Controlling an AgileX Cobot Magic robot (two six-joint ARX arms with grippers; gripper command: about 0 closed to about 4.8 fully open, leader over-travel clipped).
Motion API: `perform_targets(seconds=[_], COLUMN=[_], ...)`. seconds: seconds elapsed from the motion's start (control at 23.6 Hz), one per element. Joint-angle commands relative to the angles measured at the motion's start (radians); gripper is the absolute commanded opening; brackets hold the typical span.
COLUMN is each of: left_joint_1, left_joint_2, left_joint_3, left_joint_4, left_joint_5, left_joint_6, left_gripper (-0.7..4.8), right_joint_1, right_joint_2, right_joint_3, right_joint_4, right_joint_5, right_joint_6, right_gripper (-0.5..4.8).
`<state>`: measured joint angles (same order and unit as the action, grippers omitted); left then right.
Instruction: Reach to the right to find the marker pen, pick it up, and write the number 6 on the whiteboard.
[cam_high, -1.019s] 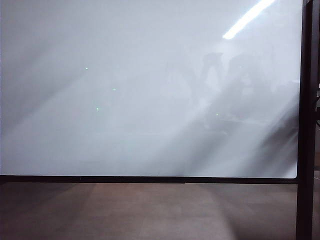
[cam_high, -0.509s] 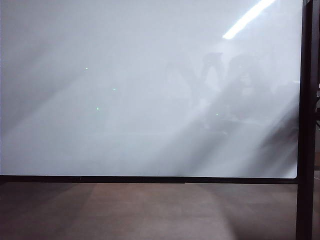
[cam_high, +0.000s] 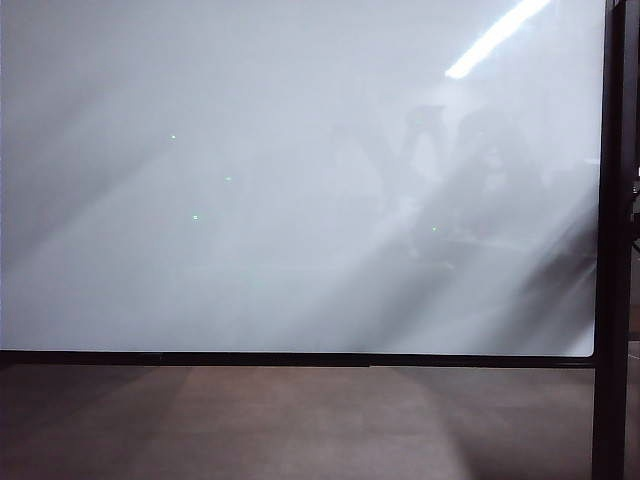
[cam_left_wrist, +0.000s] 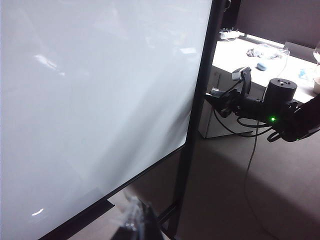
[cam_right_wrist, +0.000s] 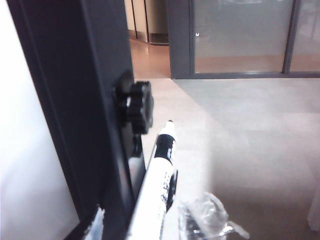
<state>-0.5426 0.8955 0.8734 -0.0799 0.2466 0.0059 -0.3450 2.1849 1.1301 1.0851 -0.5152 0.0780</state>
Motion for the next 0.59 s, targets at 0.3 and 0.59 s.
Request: perform_targets(seconds=[0.3, 0.59], left_joint_1=[0.000, 0.000], left_joint_2=[-0.001, -0.001], left_joint_3=[0.007, 0.007], left_joint_4=[0.006, 0.006], left_joint_5=[0.000, 0.000], left_joint_6=[-0.002, -0.002], left_gripper=[-0.06, -0.06], right_joint_1=[0.000, 0.000], right_joint_2=[-0.008, -0.008], right_joint_3=[0.006, 0.006], right_joint_4=[-0.011, -0.011], right_joint_5=[0.005, 0.011], right_joint_6=[0.000, 0.000], right_gripper=[1.98, 1.31])
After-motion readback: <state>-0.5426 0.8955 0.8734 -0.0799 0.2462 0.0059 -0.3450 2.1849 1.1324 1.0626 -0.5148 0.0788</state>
